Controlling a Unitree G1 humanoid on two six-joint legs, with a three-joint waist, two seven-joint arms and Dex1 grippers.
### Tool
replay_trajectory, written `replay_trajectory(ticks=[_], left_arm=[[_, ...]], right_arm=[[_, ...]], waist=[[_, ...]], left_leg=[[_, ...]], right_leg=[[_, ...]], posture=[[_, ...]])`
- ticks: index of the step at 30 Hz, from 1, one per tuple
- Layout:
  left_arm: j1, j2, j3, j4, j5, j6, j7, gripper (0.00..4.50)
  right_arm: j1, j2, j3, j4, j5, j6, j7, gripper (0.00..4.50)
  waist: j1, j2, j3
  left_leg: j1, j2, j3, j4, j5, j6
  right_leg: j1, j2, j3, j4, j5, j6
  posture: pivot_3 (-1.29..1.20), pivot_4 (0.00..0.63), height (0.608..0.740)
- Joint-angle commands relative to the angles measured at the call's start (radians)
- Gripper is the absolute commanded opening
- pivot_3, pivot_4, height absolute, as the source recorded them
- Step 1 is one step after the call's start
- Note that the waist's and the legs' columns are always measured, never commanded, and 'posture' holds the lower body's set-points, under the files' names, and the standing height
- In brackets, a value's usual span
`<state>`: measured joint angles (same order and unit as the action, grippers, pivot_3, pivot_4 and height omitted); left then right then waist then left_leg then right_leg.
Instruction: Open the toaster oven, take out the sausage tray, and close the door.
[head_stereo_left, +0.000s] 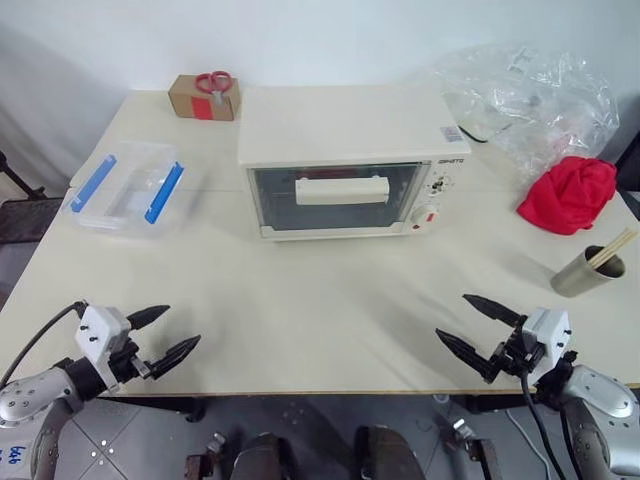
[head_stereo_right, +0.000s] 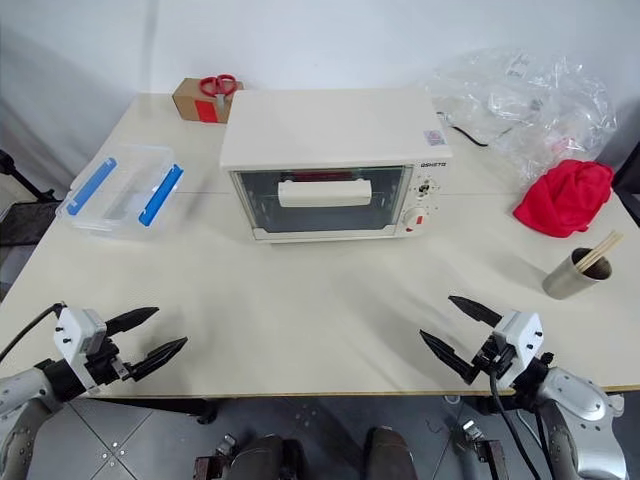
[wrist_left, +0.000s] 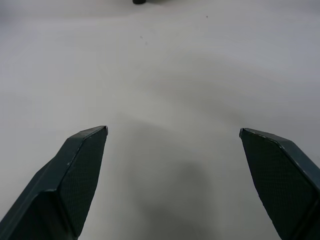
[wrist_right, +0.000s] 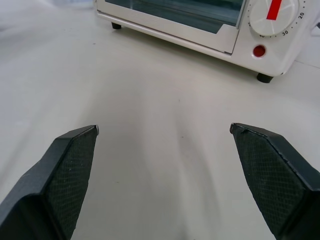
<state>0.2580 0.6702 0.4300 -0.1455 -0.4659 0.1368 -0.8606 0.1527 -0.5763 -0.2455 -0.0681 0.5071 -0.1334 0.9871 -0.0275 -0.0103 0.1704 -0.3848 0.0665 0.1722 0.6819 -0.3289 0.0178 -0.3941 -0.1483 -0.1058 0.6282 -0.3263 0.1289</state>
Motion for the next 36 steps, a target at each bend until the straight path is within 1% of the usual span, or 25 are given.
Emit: replay_trajectory(ticks=[1, 2, 3, 4, 6, 8, 11, 15, 18, 23, 27, 29, 33, 36], left_arm=[[0.027, 0.024, 0.041, -0.055, -0.047, 0.038, -0.024, 4.50], [0.023, 0.022, 0.047, -0.062, -0.072, 0.056, -0.028, 4.50], [0.001, 0.009, 0.074, -0.078, -0.165, 0.119, -0.014, 4.50], [-0.025, -0.004, 0.097, -0.091, -0.228, 0.154, 0.004, 4.50], [-0.061, -0.012, 0.129, -0.112, -0.298, 0.203, 0.034, 4.50], [-0.095, -0.010, 0.146, -0.115, -0.335, 0.230, 0.048, 4.50], [-0.134, 0.012, 0.149, -0.118, -0.387, 0.278, 0.023, 4.50], [-0.202, 0.042, 0.142, -0.143, -0.472, 0.365, 0.025, 4.50], [-0.223, 0.038, 0.123, -0.157, -0.456, 0.371, 0.032, 4.50], [-0.226, 0.024, 0.115, -0.163, -0.442, 0.364, 0.040, 4.50], [-0.185, -0.003, 0.090, -0.164, -0.391, 0.327, 0.035, 4.50], [-0.185, -0.009, 0.085, -0.160, -0.378, 0.316, 0.034, 4.50], [-0.215, -0.011, 0.071, -0.139, -0.348, 0.295, 0.044, 4.50], [-0.259, -0.009, 0.058, -0.116, -0.358, 0.312, 0.044, 4.50]], right_arm=[[-0.056, -0.020, -0.009, -0.015, 0.036, 0.043, 0.015, 4.43], [-0.081, -0.023, 0.002, -0.019, 0.051, 0.073, 0.022, 4.43], [-0.125, -0.021, 0.017, -0.038, 0.079, 0.130, 0.015, 4.43], [-0.169, -0.026, 0.040, -0.061, 0.105, 0.195, 0.013, 4.43], [-0.249, -0.031, 0.069, -0.086, 0.129, 0.294, -0.004, 4.43], [-0.342, -0.019, 0.089, -0.084, 0.152, 0.368, -0.021, 4.43], [-0.467, 0.005, 0.116, -0.059, 0.174, 0.456, -0.047, 4.43], [-0.647, 0.045, 0.165, 0.034, 0.102, 0.471, -0.080, 4.43], [-0.736, 0.062, 0.173, 0.094, 0.087, 0.473, -0.068, 4.43], [-0.762, 0.068, 0.183, 0.085, 0.096, 0.477, -0.013, 4.43], [-0.739, 0.042, 0.215, -0.007, 0.132, 0.495, 0.103, 4.43], [-0.733, 0.039, 0.218, -0.018, 0.132, 0.503, 0.122, 4.43], [-0.708, 0.038, 0.220, -0.042, 0.100, 0.455, 0.151, 4.43], [-0.646, 0.011, 0.239, -0.077, 0.056, 0.398, 0.194, 4.43]], waist=[[-0.003, 0.000, 0.000], [-0.005, 0.000, 0.000], [-0.004, 0.000, 0.000], [-0.003, 0.000, 0.000], [-0.002, 0.001, 0.000], [0.000, 0.001, 0.000], [0.001, 0.001, 0.000], [-0.001, 0.001, 0.000], [-0.001, 0.001, 0.000], [-0.001, 0.001, 0.000], [-0.001, 0.001, 0.001], [-0.001, 0.001, 0.001], [-0.004, 0.001, 0.001], [-0.001, 0.001, 0.001]], left_leg=[[0.000, 0.000, 0.000, 0.000, 0.000, 0.000], [0.000, 0.000, 0.000, 0.000, 0.000, 0.000], [0.000, 0.000, 0.001, 0.000, 0.000, 0.000], [0.000, 0.000, 0.001, 0.000, 0.000, 0.000], [0.000, 0.003, 0.000, 0.001, 0.000, 0.000], [0.000, 0.003, 0.000, 0.001, 0.001, 0.000], [0.000, 0.001, 0.000, 0.001, 0.000, 0.000], [-0.002, -0.001, 0.000, 0.001, 0.000, 0.000], [-0.002, -0.002, 0.000, 0.001, 0.000, 0.000], [-0.003, -0.002, 0.000, 0.000, 0.000, 0.000], [-0.003, -0.002, 0.001, 0.000, 0.000, 0.000], [-0.003, -0.001, 0.001, 0.000, 0.000, 0.000], [-0.003, -0.001, 0.002, 0.000, 0.000, -0.001], [-0.003, -0.001, 0.002, -0.001, 0.000, -0.001]], right_leg=[[0.000, 0.000, 0.000, 0.000, 0.000, 0.000], [0.000, 0.000, 0.000, 0.000, 0.000, 0.000], [0.000, 0.000, 0.000, 0.000, 0.000, 0.000], [0.000, 0.000, 0.000, 0.000, 0.000, 0.000], [0.000, 0.000, 0.000, 0.000, 0.000, 0.000], [-0.001, 0.000, 0.000, 0.001, 0.000, 0.000], [0.000, -0.001, 0.000, 0.003, 0.000, 0.000], [-0.001, 0.000, -0.001, 0.002, 0.000, 0.000], [-0.002, 0.000, -0.001, 0.002, 0.000, 0.000], [-0.003, 0.001, -0.002, 0.002, 0.000, 0.000], [-0.003, 0.001, -0.001, 0.001, 0.000, 0.000], [-0.003, 0.001, -0.001, 0.001, 0.000, 0.000], [-0.003, 0.002, -0.001, 0.001, 0.000, 0.000], [-0.004, 0.002, -0.001, 0.001, 0.000, 0.000]], posture=[[0.00, 0.150, 0.740], [0.00, 0.150, 0.740], [0.00, 0.150, 0.740], [0.00, 0.150, 0.740], [0.00, 0.150, 0.740], [0.00, 0.150, 0.740], [0.00, 0.150, 0.740], [0.00, 0.150, 0.740], [0.00, 0.150, 0.740], [0.00, 0.150, 0.740], [0.00, 0.150, 0.740], [0.00, 0.150, 0.740], [0.00, 0.150, 0.740], [0.00, 0.150, 0.740]])
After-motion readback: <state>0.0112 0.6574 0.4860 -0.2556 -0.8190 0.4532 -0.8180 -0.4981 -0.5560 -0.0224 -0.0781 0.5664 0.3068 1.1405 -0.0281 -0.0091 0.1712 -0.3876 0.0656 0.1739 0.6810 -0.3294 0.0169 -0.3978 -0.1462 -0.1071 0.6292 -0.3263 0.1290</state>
